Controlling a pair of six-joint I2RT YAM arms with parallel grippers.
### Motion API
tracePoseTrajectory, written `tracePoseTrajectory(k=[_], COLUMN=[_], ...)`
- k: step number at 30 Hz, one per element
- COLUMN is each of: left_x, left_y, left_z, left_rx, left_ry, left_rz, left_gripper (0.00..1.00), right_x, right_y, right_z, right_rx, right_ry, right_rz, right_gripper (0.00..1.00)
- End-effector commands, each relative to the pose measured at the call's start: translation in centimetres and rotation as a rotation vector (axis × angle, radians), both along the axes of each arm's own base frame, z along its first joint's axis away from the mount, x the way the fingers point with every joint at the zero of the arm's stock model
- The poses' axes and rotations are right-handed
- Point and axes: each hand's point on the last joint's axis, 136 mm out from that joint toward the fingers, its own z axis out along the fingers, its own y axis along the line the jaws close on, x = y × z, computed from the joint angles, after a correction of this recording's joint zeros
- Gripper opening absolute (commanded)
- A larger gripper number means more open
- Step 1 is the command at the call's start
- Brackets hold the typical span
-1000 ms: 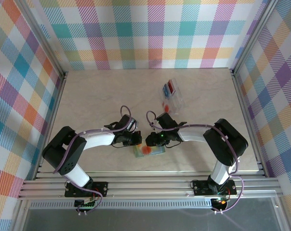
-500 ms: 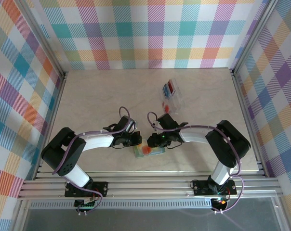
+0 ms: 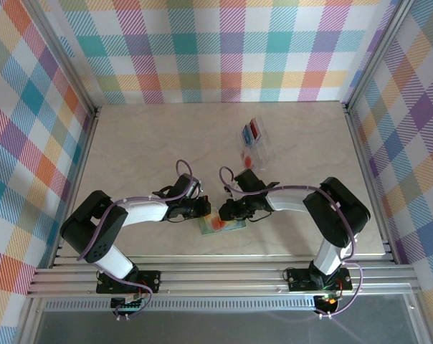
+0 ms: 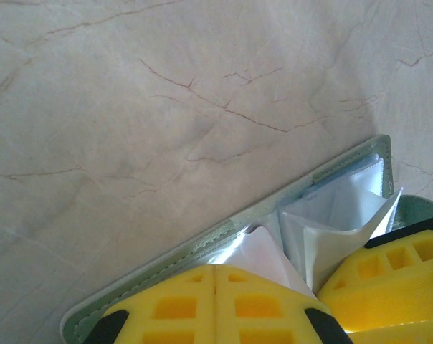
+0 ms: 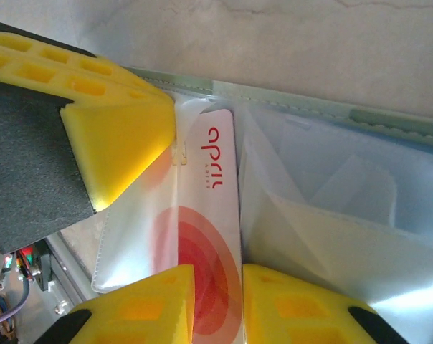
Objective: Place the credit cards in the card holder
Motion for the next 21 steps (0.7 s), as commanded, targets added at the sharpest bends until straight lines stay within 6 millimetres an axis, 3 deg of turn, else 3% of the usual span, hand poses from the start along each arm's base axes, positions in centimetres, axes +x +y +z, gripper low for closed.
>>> tracePoseTrajectory(k=[1,6,9,15,21], left_x=[-3.7,-3.7,-3.7,-3.8,-3.4], left_y=[4.4,4.4,4.2,3.5,1.6], left_z=[-5.6,-5.7,-5.4,-4.6,-2.6], left_rx=[0.208,0.208,0.197,0.153,0.061], left_ry=[0.145,0.145,0.143,0.142,0.135], left_rz=[0.043,0.043,0.039,0.021,-0.007], left_gripper=[0.00,0.00,0.00,0.00,0.05], right_x=[-1.4,-1.1,-0.5,0.5,1.4], right_y=[0.4,0.5,0.4,-0.3,-1.1], right_z=[-0.6,0.5,0.7,-0.4,-0.8], right_rx=[0.010,0.038,0.040,-0.018,-0.062], right_ry=[0.060,0.042,0.035,0.032,-0.001], right_rz=[0.053,0.046,0.028,-0.016,-0.066], right_gripper=[0.23,0.17,0.09,0.00,0.00])
